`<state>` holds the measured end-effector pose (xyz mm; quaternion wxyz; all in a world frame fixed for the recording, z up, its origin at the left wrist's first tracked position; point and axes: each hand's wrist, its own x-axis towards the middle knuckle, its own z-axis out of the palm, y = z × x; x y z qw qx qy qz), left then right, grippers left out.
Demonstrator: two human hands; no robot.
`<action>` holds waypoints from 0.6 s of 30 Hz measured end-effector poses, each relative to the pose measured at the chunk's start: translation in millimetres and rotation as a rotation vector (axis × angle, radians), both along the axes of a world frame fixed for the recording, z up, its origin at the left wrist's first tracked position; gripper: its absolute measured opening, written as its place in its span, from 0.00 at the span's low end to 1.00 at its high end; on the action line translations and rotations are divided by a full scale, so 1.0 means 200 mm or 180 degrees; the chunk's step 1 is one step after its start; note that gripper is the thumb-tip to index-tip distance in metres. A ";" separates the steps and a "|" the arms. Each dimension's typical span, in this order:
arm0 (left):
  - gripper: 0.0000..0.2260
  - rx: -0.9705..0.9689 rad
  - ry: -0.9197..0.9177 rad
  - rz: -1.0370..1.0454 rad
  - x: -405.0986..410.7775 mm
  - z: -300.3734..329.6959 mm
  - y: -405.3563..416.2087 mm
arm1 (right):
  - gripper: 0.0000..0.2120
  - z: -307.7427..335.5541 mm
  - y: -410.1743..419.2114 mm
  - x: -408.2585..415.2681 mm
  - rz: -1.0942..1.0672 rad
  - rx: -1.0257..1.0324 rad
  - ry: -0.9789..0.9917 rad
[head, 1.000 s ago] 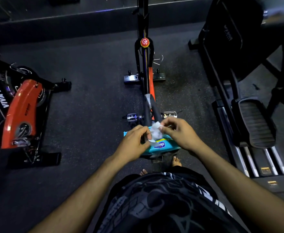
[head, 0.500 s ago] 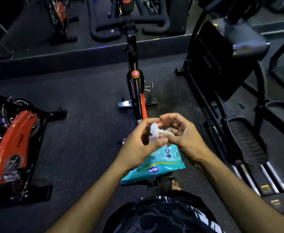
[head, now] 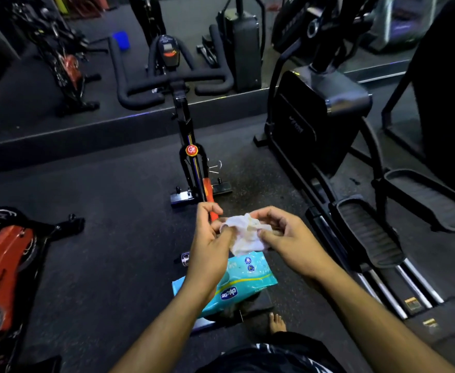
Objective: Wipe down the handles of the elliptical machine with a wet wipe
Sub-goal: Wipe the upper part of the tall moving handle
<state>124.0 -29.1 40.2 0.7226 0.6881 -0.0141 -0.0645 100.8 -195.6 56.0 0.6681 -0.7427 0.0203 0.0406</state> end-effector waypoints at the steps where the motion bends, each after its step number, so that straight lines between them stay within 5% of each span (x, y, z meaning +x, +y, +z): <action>1: 0.15 0.0109 -0.0082 -0.0082 0.00 -0.01 -0.02 | 0.19 0.01 -0.01 -0.02 0.0047 0.0063 0.0049; 5: 0.13 0.0402 -0.0346 -0.0507 -0.01 -0.02 -0.08 | 0.15 0.03 -0.06 -0.08 0.0000 0.0574 0.0251; 9: 0.13 0.0268 -0.0257 -0.0590 -0.03 0.02 -0.16 | 0.03 0.02 -0.14 -0.11 -0.0383 0.0304 0.0155; 18: 0.17 -0.0036 0.0245 -0.0562 -0.08 0.12 -0.52 | 0.07 0.07 -0.42 -0.19 -0.0885 0.1488 0.0360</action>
